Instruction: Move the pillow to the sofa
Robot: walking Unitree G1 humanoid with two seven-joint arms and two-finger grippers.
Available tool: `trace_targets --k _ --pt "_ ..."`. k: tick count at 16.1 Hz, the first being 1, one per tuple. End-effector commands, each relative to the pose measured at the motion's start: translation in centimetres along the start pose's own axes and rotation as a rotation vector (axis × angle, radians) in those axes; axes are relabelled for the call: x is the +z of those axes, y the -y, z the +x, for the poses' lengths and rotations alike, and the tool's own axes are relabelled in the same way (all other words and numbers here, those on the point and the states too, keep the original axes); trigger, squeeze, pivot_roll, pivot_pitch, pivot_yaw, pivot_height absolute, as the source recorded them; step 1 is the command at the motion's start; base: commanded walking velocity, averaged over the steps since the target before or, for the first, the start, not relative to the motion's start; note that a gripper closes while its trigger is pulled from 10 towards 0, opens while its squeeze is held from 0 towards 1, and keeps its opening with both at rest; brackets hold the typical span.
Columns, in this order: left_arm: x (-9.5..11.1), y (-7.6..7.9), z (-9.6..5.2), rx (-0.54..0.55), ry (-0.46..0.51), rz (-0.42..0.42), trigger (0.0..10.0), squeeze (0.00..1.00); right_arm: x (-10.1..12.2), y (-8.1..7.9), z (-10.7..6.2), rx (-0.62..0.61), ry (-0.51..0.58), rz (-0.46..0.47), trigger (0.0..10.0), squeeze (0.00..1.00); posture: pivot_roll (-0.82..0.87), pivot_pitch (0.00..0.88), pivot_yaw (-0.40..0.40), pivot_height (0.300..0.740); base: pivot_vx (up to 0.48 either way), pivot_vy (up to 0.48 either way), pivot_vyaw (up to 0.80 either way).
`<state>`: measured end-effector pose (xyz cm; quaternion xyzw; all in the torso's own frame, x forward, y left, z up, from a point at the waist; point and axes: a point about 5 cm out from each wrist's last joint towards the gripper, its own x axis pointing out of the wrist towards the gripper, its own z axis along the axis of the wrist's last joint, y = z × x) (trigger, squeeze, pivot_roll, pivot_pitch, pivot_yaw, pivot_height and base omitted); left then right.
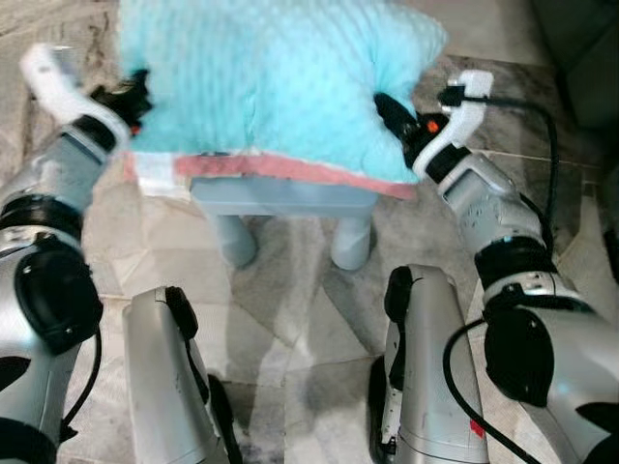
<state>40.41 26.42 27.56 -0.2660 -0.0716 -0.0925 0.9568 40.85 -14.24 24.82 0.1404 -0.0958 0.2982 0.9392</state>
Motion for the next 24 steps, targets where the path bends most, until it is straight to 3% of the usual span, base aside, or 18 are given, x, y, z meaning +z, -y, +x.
trace_targets --k 1,4,6,12,13,15,17,19,22,23,24 --pt "0.4 -1.0 -0.6 0.035 0.021 0.048 0.0 0.0 -0.5 -0.3 0.0 0.005 -0.011 -0.034 0.0 0.0 -0.06 0.197 0.019 0.378 0.0 0.0 0.0" --pt "-1.0 -1.4 -0.9 0.04 0.022 0.091 0.0 0.0 -0.9 -0.1 -0.5 -0.025 -0.006 -0.087 0.0 0.0 -0.05 0.105 0.025 0.378 0.0 0.0 0.0" --pt "-2.5 -1.5 -1.2 0.012 0.034 0.145 0.0 0.0 -1.1 0.2 -1.0 -0.054 0.007 -0.15 0.0 0.0 -0.05 0.0 0.033 0.378 0.0 0.0 0.0" --pt "-5.6 -1.9 -2.6 0.002 0.091 0.23 0.0 0.0 -3.5 0.2 -3.3 -0.144 0.035 -0.206 0.0 0.0 -0.05 0.0 0.034 0.378 0.0 0.0 0.0" --pt "-6.5 -2.2 -3.5 0.047 0.134 0.251 0.0 0.0 -4.5 0.3 -4.4 -0.184 0.037 -0.21 0.0 0.0 -0.06 0.0 0.038 0.378 0.0 0.0 0.0" --pt "-8.7 -2.5 -4.9 0.086 0.115 0.268 0.0 0.0 -5.6 0.2 -6.0 -0.224 0.029 -0.244 0.0 0.0 -0.06 0.0 0.041 0.378 0.0 0.0 0.0" --pt "-12.7 -2.3 -7.5 0.095 0.056 0.241 0.0 0.0 -6.7 -0.1 -7.9 -0.278 0.017 -0.293 0.0 0.0 -0.07 0.0 0.036 0.378 0.0 0.0 0.0" --pt "-15.5 -2.2 -9.9 0.142 0.007 0.197 0.0 0.0 -7.3 -0.7 -9.5 -0.315 0.006 -0.309 0.0 0.0 -0.07 0.0 0.03 0.378 0.0 0.0 0.0" --pt "-17.5 -0.8 -12.0 0.125 -0.043 0.222 0.0 0.0 -7.6 -1.7 -11.5 -0.359 -0.008 -0.338 0.0 0.0 -0.09 0.0 0.018 0.378 0.0 0.0 0.0" --pt "-17.8 -0.7 -12.3 0.128 -0.052 0.219 0.0 0.0 -7.6 -2.0 -11.8 -0.364 -0.012 -0.344 3.4 0.0 -0.09 0.0 0.017 0.378 0.0 0.0 0.0" --pt "-18.4 -0.2 -12.5 0.116 -0.092 0.254 9.8 0.0 -7.9 -2.5 -12.2 -0.375 -0.047 -0.352 10.0 0.0 -0.1 0.0 0.016 0.378 0.0 0.0 0.0"
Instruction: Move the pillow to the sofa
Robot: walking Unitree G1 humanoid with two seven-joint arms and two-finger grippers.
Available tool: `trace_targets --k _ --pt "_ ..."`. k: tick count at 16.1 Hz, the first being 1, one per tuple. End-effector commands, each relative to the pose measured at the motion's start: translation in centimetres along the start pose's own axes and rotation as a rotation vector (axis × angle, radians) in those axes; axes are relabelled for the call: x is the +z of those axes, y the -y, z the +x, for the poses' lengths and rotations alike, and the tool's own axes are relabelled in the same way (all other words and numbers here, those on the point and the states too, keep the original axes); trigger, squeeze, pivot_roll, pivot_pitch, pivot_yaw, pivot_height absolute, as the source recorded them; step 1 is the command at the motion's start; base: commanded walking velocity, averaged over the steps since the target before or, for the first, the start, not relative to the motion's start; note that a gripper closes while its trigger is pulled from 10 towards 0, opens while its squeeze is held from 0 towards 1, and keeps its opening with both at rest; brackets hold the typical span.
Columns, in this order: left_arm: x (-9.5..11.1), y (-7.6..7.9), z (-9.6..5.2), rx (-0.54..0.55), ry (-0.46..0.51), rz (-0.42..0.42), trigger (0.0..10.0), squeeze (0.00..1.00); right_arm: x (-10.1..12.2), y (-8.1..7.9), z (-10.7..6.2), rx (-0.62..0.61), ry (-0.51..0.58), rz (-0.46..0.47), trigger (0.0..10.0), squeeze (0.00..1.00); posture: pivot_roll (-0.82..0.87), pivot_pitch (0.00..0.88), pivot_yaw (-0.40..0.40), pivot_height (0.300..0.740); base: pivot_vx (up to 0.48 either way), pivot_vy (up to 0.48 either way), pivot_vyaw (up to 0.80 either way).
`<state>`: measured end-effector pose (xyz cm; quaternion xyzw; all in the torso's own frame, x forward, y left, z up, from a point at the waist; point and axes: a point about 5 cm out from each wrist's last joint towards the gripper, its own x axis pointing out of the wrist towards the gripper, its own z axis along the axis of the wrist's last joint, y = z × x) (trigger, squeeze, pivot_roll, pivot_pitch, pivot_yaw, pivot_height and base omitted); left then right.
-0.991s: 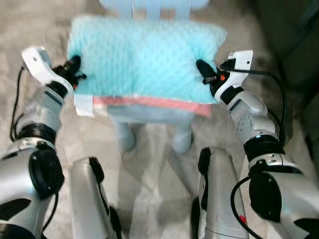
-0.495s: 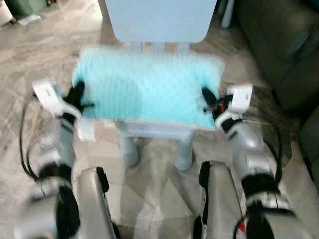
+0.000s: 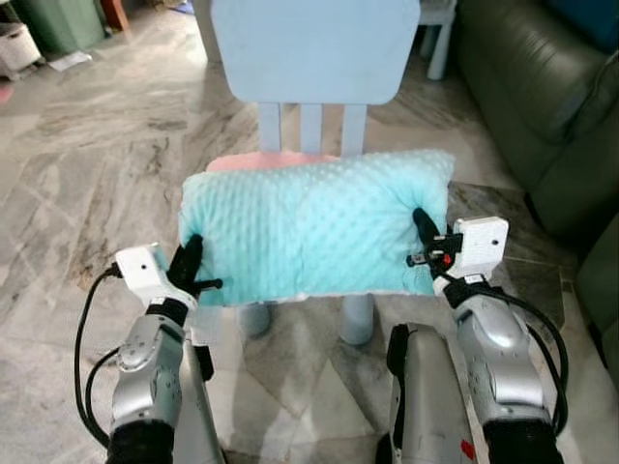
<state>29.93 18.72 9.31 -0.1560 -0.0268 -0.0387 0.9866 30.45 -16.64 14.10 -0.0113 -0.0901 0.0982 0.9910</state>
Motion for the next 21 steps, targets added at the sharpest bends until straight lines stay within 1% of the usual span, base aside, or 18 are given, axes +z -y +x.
trace_targets --k 1,2,4,5,10,13,18,21 --pt "0.0 0.2 0.0 0.0 -0.025 0.029 10.0 0.0 0.5 -0.6 -0.1 0.007 0.003 -0.015 10.0 0.0 -0.1 0.0 0.016 0.378 0.0 0.0 0.0" --pt "0.1 0.3 0.2 -0.001 -0.03 0.033 10.0 0.0 0.4 -0.7 -0.1 0.002 -0.004 -0.012 10.0 0.0 -0.1 0.0 0.023 0.378 0.0 0.0 0.0" --pt "0.3 0.3 0.5 0.004 -0.048 0.029 10.0 0.0 0.6 -0.8 0.1 -0.002 -0.008 -0.035 10.0 0.0 -0.11 0.0 0.027 0.378 0.0 0.0 0.0" --pt "0.6 0.2 0.6 0.009 -0.046 0.032 10.0 0.0 0.6 -0.7 0.2 -0.012 -0.014 -0.026 10.0 0.0 -0.11 0.0 0.028 0.378 0.0 0.0 0.0" --pt "1.4 0.2 0.4 0.03 -0.034 0.036 10.0 0.0 0.7 -1.1 -0.4 -0.014 -0.041 -0.004 10.0 0.0 -0.11 0.0 0.024 0.378 0.0 0.0 0.0" --pt "1.4 0.1 0.2 0.033 -0.046 0.036 10.0 0.0 0.8 -1.1 -0.6 -0.018 -0.048 0.003 10.0 0.0 -0.11 0.0 0.026 0.378 0.0 0.0 0.0" --pt "1.2 0.7 0.3 0.017 -0.067 0.035 10.0 0.0 1.0 -0.9 -0.9 -0.025 -0.057 0.007 10.0 0.0 -0.12 0.0 0.031 0.378 0.0 0.0 0.0" --pt "1.0 0.7 0.3 0.007 -0.08 0.04 10.0 0.0 1.1 -1.0 -0.8 -0.026 -0.054 0.012 10.0 0.0 -0.12 0.0 0.032 0.418 0.0 0.0 0.0"
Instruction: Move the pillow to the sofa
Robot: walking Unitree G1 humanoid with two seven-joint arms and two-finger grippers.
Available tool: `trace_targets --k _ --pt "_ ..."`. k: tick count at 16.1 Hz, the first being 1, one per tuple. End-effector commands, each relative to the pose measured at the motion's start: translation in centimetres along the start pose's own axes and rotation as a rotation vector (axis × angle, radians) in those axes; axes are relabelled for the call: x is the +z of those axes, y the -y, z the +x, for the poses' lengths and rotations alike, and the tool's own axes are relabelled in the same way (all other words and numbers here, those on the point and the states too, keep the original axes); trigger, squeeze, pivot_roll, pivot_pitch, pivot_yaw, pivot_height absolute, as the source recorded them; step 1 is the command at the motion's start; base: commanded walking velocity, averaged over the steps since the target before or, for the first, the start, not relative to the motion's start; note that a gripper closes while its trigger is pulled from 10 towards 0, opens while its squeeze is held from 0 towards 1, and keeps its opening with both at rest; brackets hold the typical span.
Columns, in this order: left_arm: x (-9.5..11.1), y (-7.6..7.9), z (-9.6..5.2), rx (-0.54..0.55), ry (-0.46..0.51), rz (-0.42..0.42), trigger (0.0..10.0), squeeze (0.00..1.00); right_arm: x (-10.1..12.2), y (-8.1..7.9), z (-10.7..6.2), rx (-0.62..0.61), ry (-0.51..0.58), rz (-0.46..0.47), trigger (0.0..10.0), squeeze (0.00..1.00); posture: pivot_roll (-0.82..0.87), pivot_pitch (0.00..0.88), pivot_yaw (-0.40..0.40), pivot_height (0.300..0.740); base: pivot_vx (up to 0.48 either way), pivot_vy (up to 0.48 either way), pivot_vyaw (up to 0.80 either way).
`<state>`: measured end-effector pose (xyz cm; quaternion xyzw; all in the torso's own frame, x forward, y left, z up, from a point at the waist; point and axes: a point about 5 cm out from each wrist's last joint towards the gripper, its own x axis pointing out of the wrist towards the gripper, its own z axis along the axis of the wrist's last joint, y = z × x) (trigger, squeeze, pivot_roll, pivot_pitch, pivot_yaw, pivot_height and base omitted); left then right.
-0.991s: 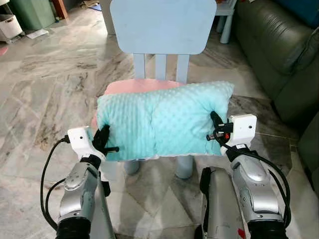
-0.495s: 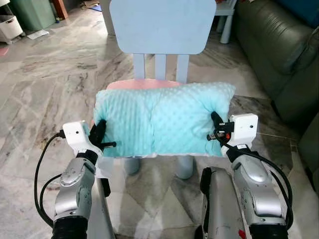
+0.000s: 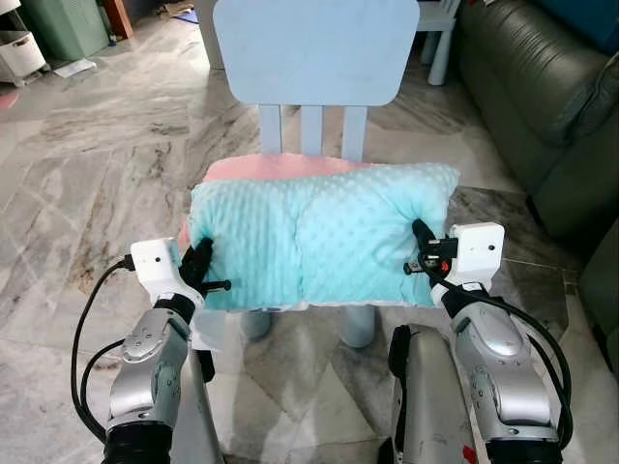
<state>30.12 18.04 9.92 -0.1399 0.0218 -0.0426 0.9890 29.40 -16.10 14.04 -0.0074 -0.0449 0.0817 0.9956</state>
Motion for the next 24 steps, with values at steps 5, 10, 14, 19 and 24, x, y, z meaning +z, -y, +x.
trace_targets --k 5,10,14,19,24 --pt "0.4 0.1 0.0 -0.01 0.006 0.017 10.0 0.0 1.0 0.0 0.0 0.001 0.035 0.0 10.0 0.0 -0.13 0.0 0.034 0.493 0.0 0.0 0.0" --pt "0.3 0.3 0.0 -0.017 -0.001 0.021 10.0 0.0 1.0 -0.1 0.0 0.007 0.028 0.007 10.0 0.0 -0.13 0.0 0.034 0.558 0.0 0.0 0.0" --pt "-0.2 0.4 0.0 -0.022 -0.016 0.02 10.0 0.0 1.0 -0.1 -0.1 0.006 0.026 0.009 10.0 0.0 -0.14 0.0 0.037 0.608 0.0 0.0 0.0" --pt "-0.3 0.5 0.2 -0.028 -0.023 0.024 10.0 0.0 1.2 0.0 -0.1 0.003 0.033 0.012 10.0 0.0 -0.14 0.0 0.043 0.667 0.0 0.0 0.0" --pt "-0.5 0.6 0.2 -0.037 -0.03 0.027 10.0 0.0 1.3 0.1 -0.2 -0.003 0.039 0.009 10.0 0.0 -0.15 0.0 0.048 0.732 0.0 0.0 0.0"
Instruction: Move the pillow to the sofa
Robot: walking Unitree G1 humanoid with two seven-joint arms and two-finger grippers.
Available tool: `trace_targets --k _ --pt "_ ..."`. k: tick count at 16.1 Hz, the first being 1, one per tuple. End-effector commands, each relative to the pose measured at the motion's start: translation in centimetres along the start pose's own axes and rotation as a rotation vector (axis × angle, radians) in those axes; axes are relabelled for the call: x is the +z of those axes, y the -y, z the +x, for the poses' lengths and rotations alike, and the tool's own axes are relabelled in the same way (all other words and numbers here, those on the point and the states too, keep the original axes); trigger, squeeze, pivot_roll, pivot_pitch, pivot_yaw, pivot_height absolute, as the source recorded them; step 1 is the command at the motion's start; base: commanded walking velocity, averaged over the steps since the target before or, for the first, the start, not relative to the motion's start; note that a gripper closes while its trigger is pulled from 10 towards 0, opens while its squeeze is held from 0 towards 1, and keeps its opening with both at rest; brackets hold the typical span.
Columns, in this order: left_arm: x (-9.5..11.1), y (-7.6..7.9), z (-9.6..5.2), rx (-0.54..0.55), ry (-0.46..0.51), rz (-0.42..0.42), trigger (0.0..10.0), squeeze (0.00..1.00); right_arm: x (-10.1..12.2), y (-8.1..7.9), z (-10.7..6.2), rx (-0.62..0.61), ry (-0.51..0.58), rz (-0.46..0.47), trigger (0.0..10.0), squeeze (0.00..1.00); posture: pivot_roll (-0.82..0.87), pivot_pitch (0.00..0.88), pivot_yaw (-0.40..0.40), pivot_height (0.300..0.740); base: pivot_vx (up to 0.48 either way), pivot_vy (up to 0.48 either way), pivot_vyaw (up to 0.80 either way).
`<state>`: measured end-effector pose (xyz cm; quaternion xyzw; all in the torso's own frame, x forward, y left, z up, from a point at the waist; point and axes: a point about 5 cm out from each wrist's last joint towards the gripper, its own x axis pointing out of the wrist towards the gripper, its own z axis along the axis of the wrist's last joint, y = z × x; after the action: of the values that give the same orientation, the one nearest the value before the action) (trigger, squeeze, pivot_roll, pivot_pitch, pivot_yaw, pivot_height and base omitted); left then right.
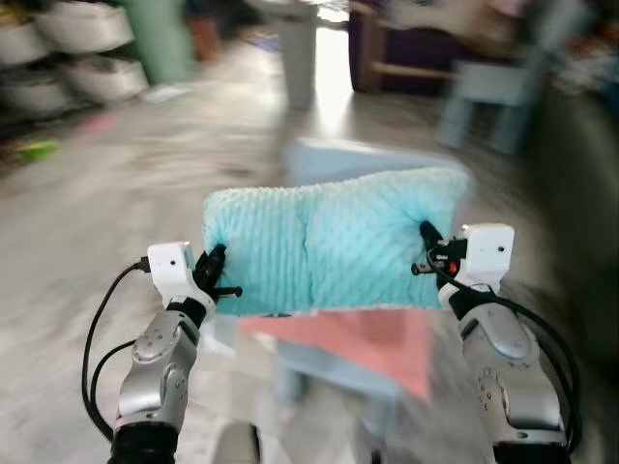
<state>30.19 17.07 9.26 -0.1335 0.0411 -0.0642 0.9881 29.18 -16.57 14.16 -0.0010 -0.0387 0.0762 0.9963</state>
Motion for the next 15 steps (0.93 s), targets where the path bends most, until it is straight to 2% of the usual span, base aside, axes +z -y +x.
trace_targets --k 1,3,5,9,13,14,15 --pt "0.4 -0.1 0.0 -0.002 0.009 0.017 10.0 0.0 1.2 -0.3 0.1 0.007 0.05 -0.004 10.0 0.0 -0.15 0.0 0.048 0.74 0.0 0.0 0.0" --pt "0.1 -0.1 0.1 -0.001 -0.015 0.016 10.0 0.0 1.4 -0.3 0.1 0.005 0.055 -0.004 10.0 0.0 -0.15 0.0 0.048 0.74 0.0 0.0 0.0" --pt "-0.4 0.0 0.2 0.0 -0.048 0.049 10.0 0.0 1.6 -0.3 0.2 0.005 0.061 -0.005 10.0 0.0 -0.15 0.0 0.044 0.74 0.0 0.0 0.0" --pt "-0.6 0.3 0.1 -0.012 -0.054 0.078 10.0 0.0 1.9 -0.3 0.3 0.007 0.07 -0.007 10.0 0.0 -0.15 0.0 0.042 0.74 0.0 0.0 0.0" --pt "-0.3 0.4 0.4 -0.008 -0.045 0.04 10.0 0.0 2.1 -0.3 0.2 0.012 0.072 -0.006 10.0 0.0 -0.14 0.0 0.036 0.74 0.0 0.0 0.0" --pt "-0.4 0.2 0.4 0.052 -0.077 0.072 10.0 0.0 2.0 -0.3 0.3 0.012 0.071 -0.004 10.0 0.0 -0.14 0.0 0.035 0.74 0.0 0.0 0.0" --pt "-0.4 0.1 0.4 0.067 -0.094 0.096 10.0 0.0 2.1 -0.3 0.3 0.012 0.07 -0.003 10.0 0.0 -0.14 0.0 0.035 0.74 0.0 0.0 0.0"
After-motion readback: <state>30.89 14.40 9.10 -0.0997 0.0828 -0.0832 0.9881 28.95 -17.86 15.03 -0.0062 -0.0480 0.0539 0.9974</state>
